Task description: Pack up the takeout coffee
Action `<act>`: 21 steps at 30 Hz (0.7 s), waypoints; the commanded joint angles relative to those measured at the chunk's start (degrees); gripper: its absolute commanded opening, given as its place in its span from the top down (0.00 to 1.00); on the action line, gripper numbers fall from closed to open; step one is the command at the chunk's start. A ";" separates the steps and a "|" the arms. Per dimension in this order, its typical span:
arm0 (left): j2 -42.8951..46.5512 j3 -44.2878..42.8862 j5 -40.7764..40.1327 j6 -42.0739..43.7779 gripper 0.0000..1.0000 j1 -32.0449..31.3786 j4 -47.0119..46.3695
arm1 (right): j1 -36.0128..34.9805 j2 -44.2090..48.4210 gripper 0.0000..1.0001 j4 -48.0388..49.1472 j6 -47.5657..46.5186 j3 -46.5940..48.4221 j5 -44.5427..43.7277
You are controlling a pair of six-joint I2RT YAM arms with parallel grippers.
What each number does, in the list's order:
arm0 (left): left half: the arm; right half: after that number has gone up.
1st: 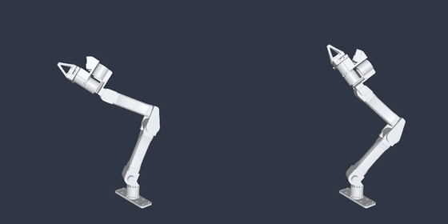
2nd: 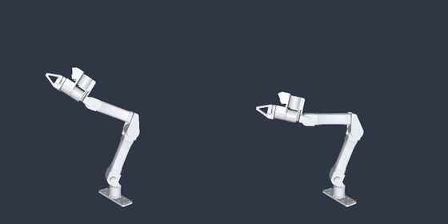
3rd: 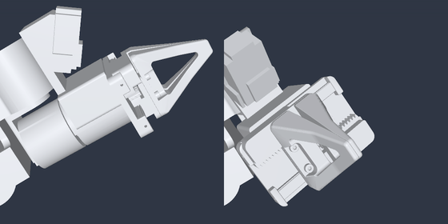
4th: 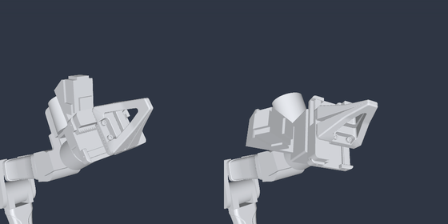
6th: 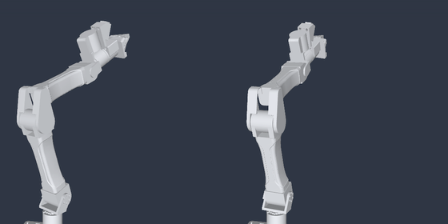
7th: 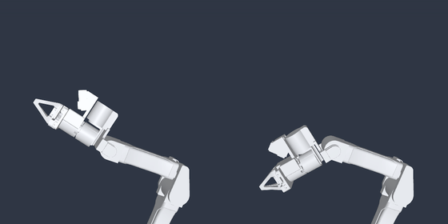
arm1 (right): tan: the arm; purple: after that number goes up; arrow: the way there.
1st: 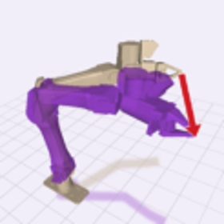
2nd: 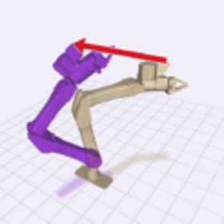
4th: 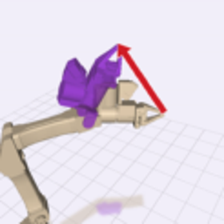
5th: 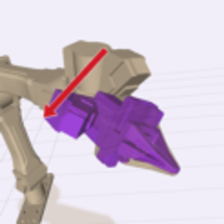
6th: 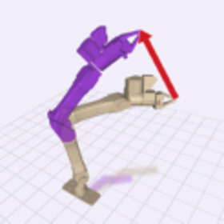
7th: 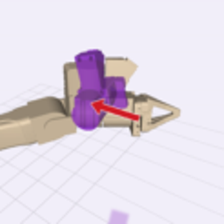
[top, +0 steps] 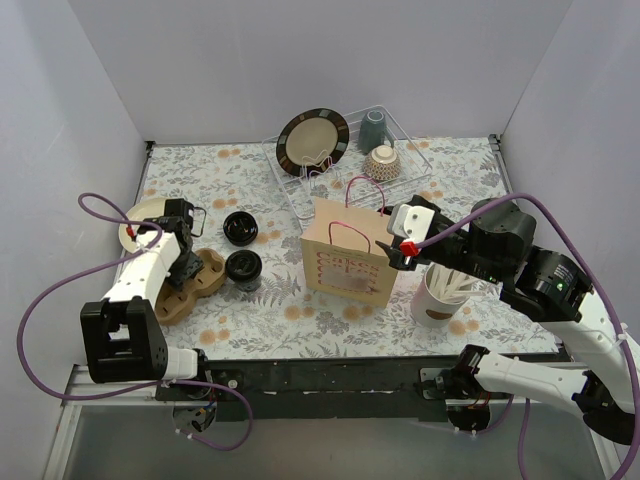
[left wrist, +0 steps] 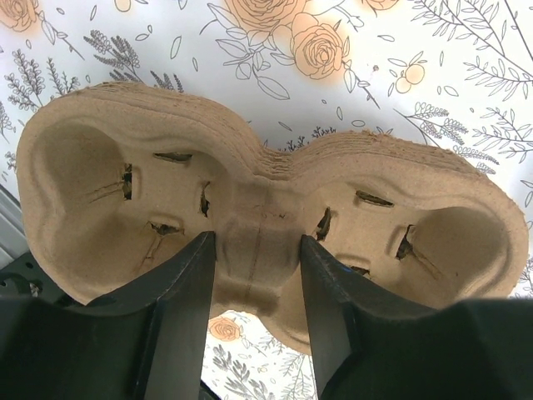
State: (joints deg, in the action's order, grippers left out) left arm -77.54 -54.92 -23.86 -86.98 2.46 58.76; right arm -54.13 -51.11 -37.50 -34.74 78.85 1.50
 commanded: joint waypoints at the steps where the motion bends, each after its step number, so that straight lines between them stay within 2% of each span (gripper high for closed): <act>1: 1.69 -4.75 -2.24 -1.61 0.68 0.26 2.49 | -0.28 0.22 0.32 2.69 -0.50 0.08 0.17; 3: 2.21 -6.69 -2.51 -1.70 0.61 0.18 3.02 | -0.28 0.22 0.32 2.78 -0.50 0.08 0.26; 11: 3.35 0.50 0.56 -3.99 0.57 0.27 0.57 | -0.28 0.05 0.32 3.31 -0.50 -0.10 0.61; 12: 3.36 0.60 0.83 -3.81 0.57 0.27 0.22 | -0.28 0.05 0.32 3.31 -0.50 0.08 0.61; 13: 3.53 0.51 0.83 -3.46 0.64 0.35 -0.14 | -0.36 0.05 0.32 3.22 -0.59 0.08 0.53; 15: 3.27 0.08 1.00 -3.11 0.67 0.27 -0.75 | -0.28 0.22 0.32 2.96 -0.59 0.25 0.52; 19: 1.87 -1.07 0.83 -3.54 0.50 0.27 0.30 | -0.28 0.49 0.32 2.69 -0.50 0.25 0.44; 21: 1.60 -0.98 0.83 -3.55 0.52 0.27 0.30 | -0.28 0.58 0.32 2.60 -0.50 0.25 0.35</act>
State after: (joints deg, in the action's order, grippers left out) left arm -76.44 -54.35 -22.63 -89.91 2.46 59.46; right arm -54.13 -51.09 -37.30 -34.79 78.85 1.69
